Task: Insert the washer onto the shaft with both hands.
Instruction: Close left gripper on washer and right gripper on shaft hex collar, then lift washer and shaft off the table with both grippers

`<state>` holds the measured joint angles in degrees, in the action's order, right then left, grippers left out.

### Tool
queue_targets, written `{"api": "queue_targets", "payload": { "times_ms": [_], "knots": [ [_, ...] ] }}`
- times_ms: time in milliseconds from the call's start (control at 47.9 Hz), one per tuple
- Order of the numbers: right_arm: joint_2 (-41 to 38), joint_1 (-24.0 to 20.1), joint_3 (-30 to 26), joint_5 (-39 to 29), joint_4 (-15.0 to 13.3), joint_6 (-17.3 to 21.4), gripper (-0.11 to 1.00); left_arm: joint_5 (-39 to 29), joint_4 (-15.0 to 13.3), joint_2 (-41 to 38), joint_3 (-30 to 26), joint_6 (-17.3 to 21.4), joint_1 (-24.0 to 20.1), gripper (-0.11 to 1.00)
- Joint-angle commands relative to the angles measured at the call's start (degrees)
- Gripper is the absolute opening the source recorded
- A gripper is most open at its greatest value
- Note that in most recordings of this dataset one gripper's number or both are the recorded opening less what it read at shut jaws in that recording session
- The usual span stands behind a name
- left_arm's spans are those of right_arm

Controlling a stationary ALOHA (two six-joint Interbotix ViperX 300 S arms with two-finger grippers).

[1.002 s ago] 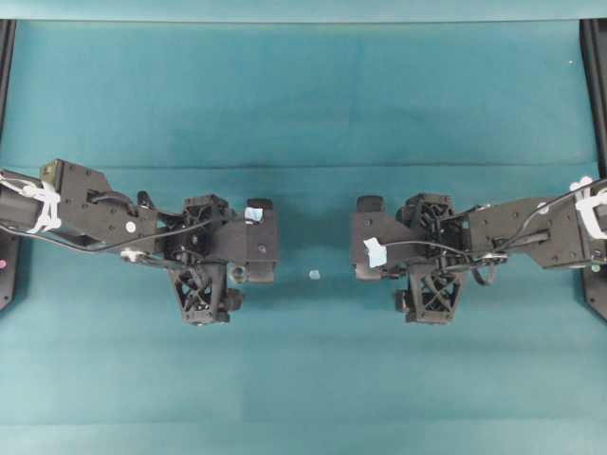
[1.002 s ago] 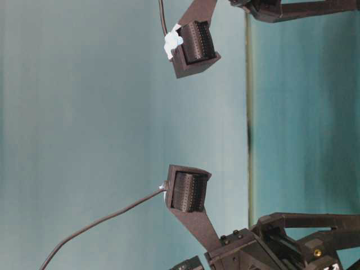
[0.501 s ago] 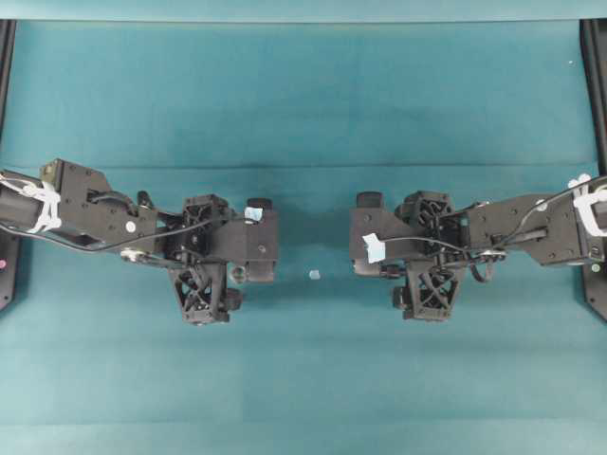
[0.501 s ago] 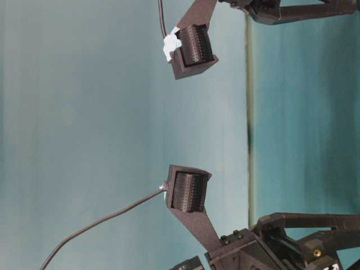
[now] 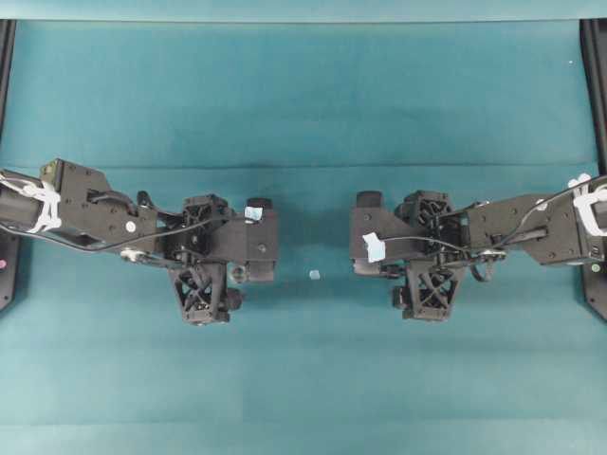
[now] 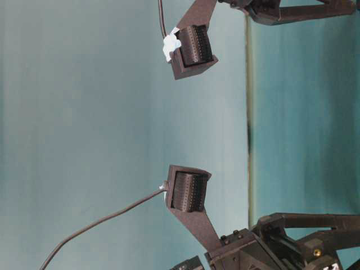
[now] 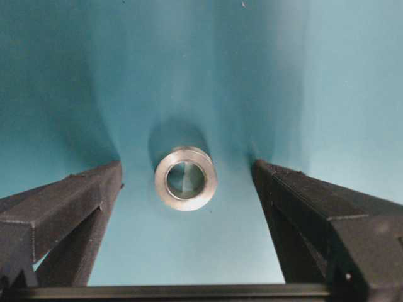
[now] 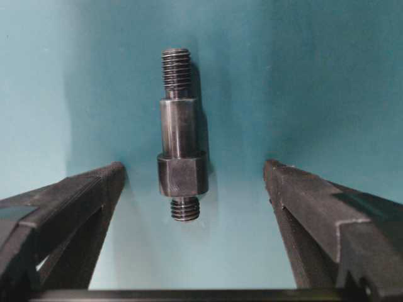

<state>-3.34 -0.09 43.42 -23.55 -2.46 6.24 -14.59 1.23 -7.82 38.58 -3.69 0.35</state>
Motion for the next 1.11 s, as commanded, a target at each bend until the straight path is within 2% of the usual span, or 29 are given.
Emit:
{"api": "queue_targets", "payload": {
  "times_ms": [0, 271, 396, 459, 668, 772, 876, 1085],
  "knots": [
    [0.0, 0.4, -0.4, 0.4, -0.2, -0.4, 0.9, 0.4, 0.3, -0.4, -0.2, -0.1, -0.1, 0.96],
    [0.0, 0.4, -0.3, 0.5, -0.2, -0.4, 0.8, 0.4, 0.3, -0.4, -0.3, 0.1, 0.1, 0.93],
    [-0.1, 0.4, -0.4, 0.4, -0.2, -0.4, 0.72, 0.5, 0.3, -0.4, -0.4, 0.5, 0.5, 0.86],
    [-0.1, 0.4, -0.3, 0.3, -0.1, -0.3, 0.64, 1.1, 0.3, -0.3, -0.2, 0.5, 0.7, 0.79],
    [-0.2, 0.4, -0.3, 0.1, -0.2, -0.3, 0.3, 1.3, 0.3, -0.1, 0.1, 0.2, 1.0, 0.35],
    [-0.2, 0.4, -0.3, 0.1, -0.1, -0.4, 0.12, 1.3, 0.3, -0.2, 0.1, 0.4, 1.0, 0.34],
    [-0.2, 0.6, -0.3, 0.1, -0.2, -0.4, 0.0, 1.3, 0.3, -0.1, 0.2, 0.3, 1.1, 0.34],
    [-0.3, 0.6, -0.3, 0.2, -0.2, -0.4, 0.0, 1.3, 0.1, -0.1, 0.3, -0.2, 1.0, 0.34]
  ]
}}
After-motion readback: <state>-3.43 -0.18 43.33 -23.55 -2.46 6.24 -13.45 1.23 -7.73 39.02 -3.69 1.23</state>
